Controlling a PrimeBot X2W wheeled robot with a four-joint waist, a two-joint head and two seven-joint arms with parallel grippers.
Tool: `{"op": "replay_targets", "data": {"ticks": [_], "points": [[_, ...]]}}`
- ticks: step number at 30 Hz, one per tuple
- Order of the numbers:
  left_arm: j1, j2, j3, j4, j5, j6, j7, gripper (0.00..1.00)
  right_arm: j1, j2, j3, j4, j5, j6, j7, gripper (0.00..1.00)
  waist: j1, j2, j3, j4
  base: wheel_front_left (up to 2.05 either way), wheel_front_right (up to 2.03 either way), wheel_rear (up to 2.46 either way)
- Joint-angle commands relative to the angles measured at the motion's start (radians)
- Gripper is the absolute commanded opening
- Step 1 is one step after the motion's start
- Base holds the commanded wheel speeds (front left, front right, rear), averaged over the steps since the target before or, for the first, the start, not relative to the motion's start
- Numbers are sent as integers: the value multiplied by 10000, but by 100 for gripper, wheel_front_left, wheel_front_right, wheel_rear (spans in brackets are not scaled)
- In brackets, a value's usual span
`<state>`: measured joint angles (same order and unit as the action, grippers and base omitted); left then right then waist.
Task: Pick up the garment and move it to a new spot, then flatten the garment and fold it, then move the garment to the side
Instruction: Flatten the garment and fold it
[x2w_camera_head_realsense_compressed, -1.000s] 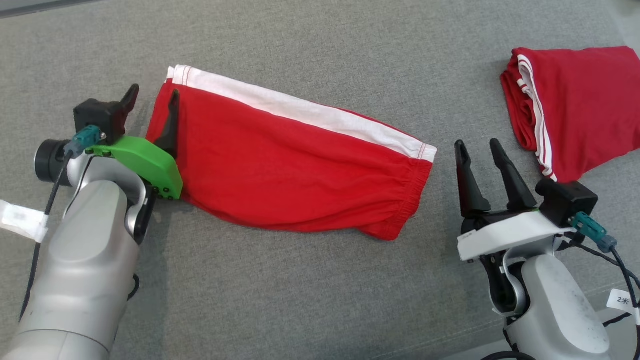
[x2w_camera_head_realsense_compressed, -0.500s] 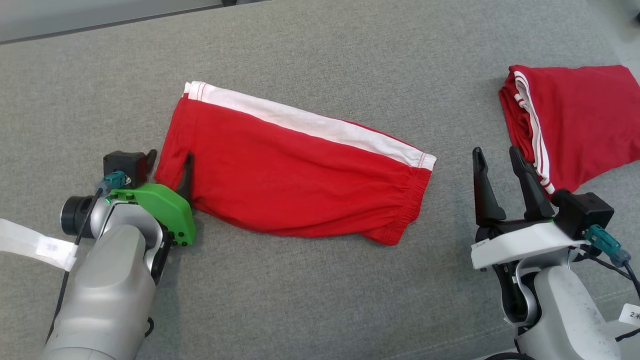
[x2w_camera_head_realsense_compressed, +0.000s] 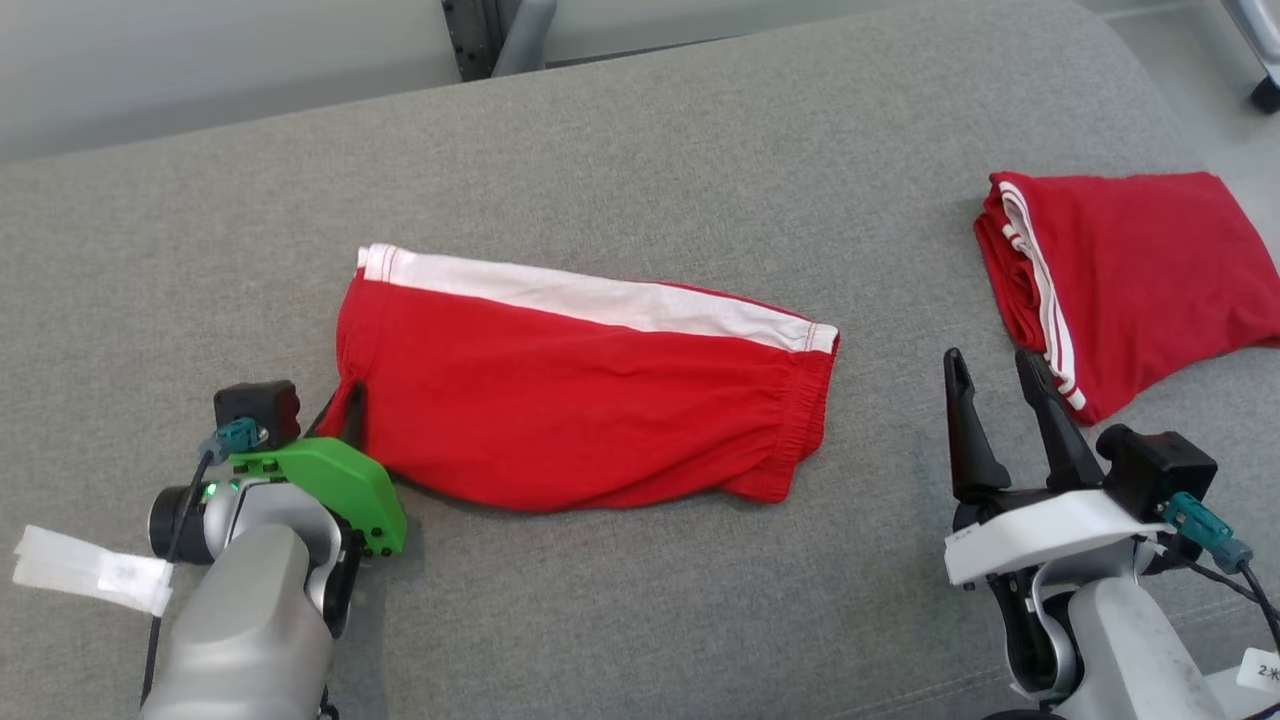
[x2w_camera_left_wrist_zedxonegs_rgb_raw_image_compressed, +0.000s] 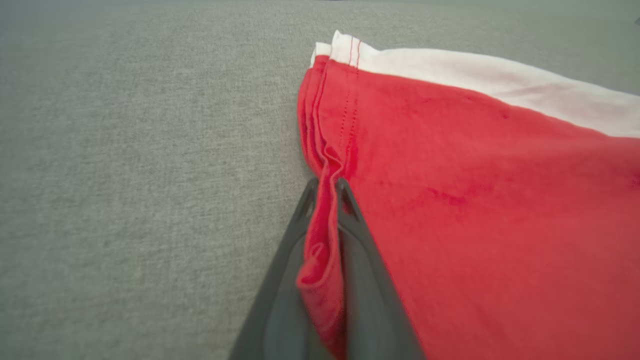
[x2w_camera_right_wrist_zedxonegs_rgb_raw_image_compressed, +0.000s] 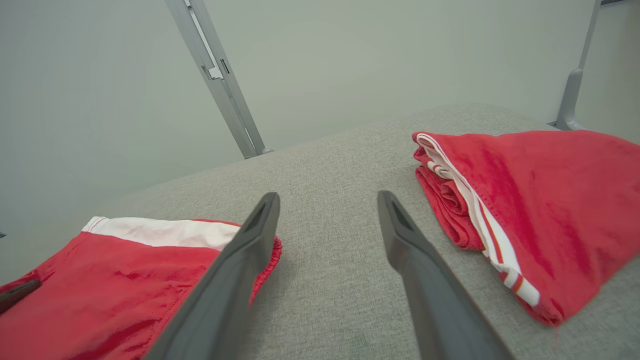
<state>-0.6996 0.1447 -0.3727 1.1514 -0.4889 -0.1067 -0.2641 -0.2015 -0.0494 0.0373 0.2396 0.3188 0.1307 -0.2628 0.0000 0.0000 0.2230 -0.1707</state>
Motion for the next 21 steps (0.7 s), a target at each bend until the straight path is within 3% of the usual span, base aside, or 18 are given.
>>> {"op": "replay_targets", "data": {"ticks": [1, 16, 17, 18, 19, 21], "points": [[465, 7, 239, -230, -73, 181, 12, 0, 283, -32, -47, 64, 92, -3, -24, 100, 0, 0, -718, 259, 0, 0, 0], [3483, -476, 1727, -1887, 70, 821, 11, 2, 1205, -31, -79, 430, -71, -3, -24, 100, 0, 0, -2226, 1093, 0, 0, 0], [3605, -481, 1800, -2011, 180, 868, 9, 20, 1209, -33, -84, 441, -72, -3, -24, 100, 0, 0, -2258, 1112, 0, 0, 0], [3705, -477, 1917, -2194, 283, 927, 11, 46, 1220, -34, -90, 447, -131, -3, -24, 100, 0, 0, -2286, 1137, 0, 0, 0], [3847, -489, 2029, -2348, 349, 983, 11, 100, 1221, -31, -59, 428, -209, -3, -24, 100, 0, 0, -2306, 1164, 0, 0, 0], [4062, -523, 2205, -2733, 582, 1049, 9, 100, 1271, -34, -85, 416, -249, -3, -22, 100, 0, 0, -2328, 1246, 0, 0, 0]]}}
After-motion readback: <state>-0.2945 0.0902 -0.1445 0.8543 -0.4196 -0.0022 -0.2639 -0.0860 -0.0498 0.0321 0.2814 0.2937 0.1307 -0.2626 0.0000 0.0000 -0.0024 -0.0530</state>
